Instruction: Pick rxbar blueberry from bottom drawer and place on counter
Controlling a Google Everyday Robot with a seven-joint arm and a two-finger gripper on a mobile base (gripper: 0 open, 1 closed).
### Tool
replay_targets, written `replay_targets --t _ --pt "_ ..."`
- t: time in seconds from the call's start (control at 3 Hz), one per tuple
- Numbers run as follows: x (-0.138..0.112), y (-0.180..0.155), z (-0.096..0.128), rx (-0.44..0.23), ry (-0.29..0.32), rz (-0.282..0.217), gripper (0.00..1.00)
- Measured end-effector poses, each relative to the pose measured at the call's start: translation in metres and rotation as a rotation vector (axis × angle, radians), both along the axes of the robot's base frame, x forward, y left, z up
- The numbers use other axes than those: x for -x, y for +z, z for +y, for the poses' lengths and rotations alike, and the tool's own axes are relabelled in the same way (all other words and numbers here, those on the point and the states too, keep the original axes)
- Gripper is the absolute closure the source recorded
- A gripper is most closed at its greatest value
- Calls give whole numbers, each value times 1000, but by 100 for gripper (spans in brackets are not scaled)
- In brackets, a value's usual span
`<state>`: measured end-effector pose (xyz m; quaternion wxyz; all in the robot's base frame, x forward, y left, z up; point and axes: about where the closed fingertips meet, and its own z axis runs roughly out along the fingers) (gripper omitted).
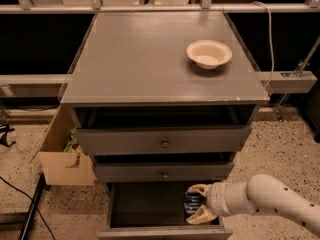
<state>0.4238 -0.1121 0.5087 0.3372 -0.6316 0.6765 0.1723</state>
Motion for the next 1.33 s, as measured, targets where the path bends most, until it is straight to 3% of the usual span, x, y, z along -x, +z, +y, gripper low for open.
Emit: replay_targets --t 0.33,0.67,1.0,1.33 --pt "7 44 5 9 11 -6 100" --pt "5 109 3 34 3 -16 100" --pt "8 194 1 93 -9 -47 100" --pt "6 207 1 94 -2 -58 100"
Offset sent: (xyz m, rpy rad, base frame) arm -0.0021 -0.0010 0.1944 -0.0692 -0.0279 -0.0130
